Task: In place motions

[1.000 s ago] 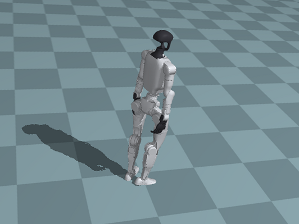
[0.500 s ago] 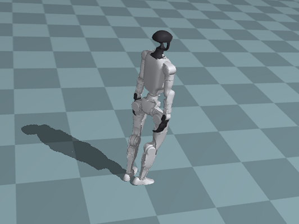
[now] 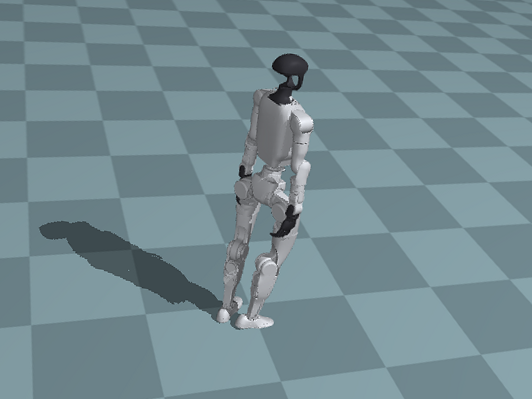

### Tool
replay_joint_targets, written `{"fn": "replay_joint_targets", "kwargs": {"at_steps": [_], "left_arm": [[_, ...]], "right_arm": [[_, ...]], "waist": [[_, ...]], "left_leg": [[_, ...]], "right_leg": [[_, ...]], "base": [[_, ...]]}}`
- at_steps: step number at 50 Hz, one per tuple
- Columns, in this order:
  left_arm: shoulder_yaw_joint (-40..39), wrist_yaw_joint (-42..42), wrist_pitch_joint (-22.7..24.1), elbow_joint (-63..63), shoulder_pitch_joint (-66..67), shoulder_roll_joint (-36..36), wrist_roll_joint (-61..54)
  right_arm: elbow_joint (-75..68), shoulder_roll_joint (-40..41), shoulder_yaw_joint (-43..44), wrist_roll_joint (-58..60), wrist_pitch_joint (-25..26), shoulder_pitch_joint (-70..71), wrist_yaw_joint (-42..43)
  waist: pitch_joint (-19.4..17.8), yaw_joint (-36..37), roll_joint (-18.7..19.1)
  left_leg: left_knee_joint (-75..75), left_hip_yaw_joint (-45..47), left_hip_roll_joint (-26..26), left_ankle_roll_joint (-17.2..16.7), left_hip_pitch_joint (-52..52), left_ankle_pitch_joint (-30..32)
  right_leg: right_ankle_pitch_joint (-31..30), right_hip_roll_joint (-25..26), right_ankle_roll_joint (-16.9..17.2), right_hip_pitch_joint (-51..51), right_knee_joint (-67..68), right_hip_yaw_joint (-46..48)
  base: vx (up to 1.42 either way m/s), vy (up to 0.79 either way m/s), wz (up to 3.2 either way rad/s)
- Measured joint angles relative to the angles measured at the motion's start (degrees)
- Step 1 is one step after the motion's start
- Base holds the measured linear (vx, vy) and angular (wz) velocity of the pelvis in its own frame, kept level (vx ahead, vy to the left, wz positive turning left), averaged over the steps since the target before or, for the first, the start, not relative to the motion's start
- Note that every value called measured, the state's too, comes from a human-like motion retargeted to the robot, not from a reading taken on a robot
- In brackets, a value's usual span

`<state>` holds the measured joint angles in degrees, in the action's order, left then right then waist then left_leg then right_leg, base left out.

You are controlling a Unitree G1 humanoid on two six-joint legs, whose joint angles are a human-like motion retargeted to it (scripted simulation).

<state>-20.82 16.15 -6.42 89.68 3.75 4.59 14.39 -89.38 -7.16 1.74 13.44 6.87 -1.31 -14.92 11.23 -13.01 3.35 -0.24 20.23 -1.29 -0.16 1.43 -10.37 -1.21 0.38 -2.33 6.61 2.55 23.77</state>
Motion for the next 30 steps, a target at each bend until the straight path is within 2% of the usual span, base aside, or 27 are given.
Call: {"fn": "replay_joint_targets", "kwargs": {"at_steps": [3,7,10,12,13,16,20,25,28,30], "left_arm": [[0.3,-1.4,0.1,-1.9,1.1,0.0,0.5],[1.6,-9.4,2.4,-3.3,3.2,-0.5,-1.3],[1.7,-13.9,3.1,-2.1,3.7,-1.0,-3.0],[1.2,-13.5,2.9,-0.7,3.7,-0.9,-3.3],[0.6,-12.8,2.8,0.3,3.8,-0.9,-3.4],[-0.8,-8.5,1.4,4.1,4.9,-0.4,-3.1],[-3.0,-4.4,-0.2,7.2,7.9,0.3,-2.9],[-4.3,-6.4,-0.2,7.7,11.3,1.5,-3.5],[-3.4,-7.0,-0.9,7.7,11.2,2.2,-5.5],[-2.7,-7.2,-1.0,7.7,9.9,2.3,-7.1]], "right_arm": [[-3.3,-0.9,-2.4,0.5,-0.6,1.1,2.1],[-7.5,-1.0,-7.5,-0.8,-0.8,4.4,6.5],[-6.3,0.6,-10.4,-3.8,-2.5,7.8,7.1],[-3.1,1.9,-11.2,-4.9,-4.0,10.2,6.3],[-1.4,2.6,-12.0,-5.2,-4.6,11.4,5.5],[3.0,4.2,-13.4,-4.6,-5.5,15.0,3.0],[8.5,6.8,-14.9,-4.2,-6.6,18.1,1.8],[11.5,8.6,-18.0,-2.8,-7.6,19.3,0.3],[10.4,7.9,-20.2,2.7,-7.8,18.2,1.7],[9.0,6.9,-21.3,6.9,-8.1,16.6,3.8]], "waist": [[-0.4,1.3,-0.1],[-2.3,3.0,-1.1],[-5.0,2.9,-2.7],[-6.9,1.7,-1.8],[-7.5,5.3,-3.2],[-9.0,10.0,-4.2],[-10.0,13.0,-5.0],[-8.6,12.0,-4.4],[-8.1,10.6,-4.2],[-8.2,10.4,-4.0]], "left_leg": [[1.1,0.8,0.7,-0.7,-0.3,-0.7],[10.0,1.8,1.9,-0.2,3.0,0.4],[28.3,0.2,4.7,-0.3,12.1,10.3],[42.7,-3.9,6.8,2.8,21.5,16.2],[50.5,-2.8,7.9,4.2,26.4,15.7],[68.2,-0.8,13.3,7.4,35.7,10.6],[78.0,-2.1,13.5,7.1,42.7,6.1],[68.8,-1.0,13.1,5.8,37.5,5.4],[50.6,-3.1,8.1,2.9,26.6,8.1],[34.3,-4.6,4.5,1.5,17.1,13.2]], "right_leg": [[-0.1,-0.5,0.4,0.2,0.6,-0.8],[-0.2,-1.6,0.4,-1.1,0.3,-1.6],[-0.5,-4.5,0.9,-2.5,-0.4,-0.3],[-0.5,-4.2,0.7,-3.1,-1.2,3.5],[-0.9,-4.8,0.4,-2.5,-1.2,0.7],[-1.2,-4.8,-0.7,-2.0,-0.8,-0.7],[-1.1,-5.5,-1.4,-1.6,0.2,-2.1],[-0.3,-5.5,-0.8,-2.2,0.4,-1.6],[0.7,-5.4,0.3,-4.2,0.7,-0.5],[1.8,-4.7,0.9,-5.8,1.5,-0.7]], "base": [[-0.06,0.05,-0.26],[-0.1,0.09,-0.08],[-0.26,0.05,0.76],[-0.36,-0.03,0.83],[-0.25,-0.06,-0.76],[-0.12,-0.09,-0.59],[-0.01,-0.08,-0.28],[0.17,-0.11,0.08],[0.32,-0.14,0.22],[0.43,-0.2,-0.17]]}}
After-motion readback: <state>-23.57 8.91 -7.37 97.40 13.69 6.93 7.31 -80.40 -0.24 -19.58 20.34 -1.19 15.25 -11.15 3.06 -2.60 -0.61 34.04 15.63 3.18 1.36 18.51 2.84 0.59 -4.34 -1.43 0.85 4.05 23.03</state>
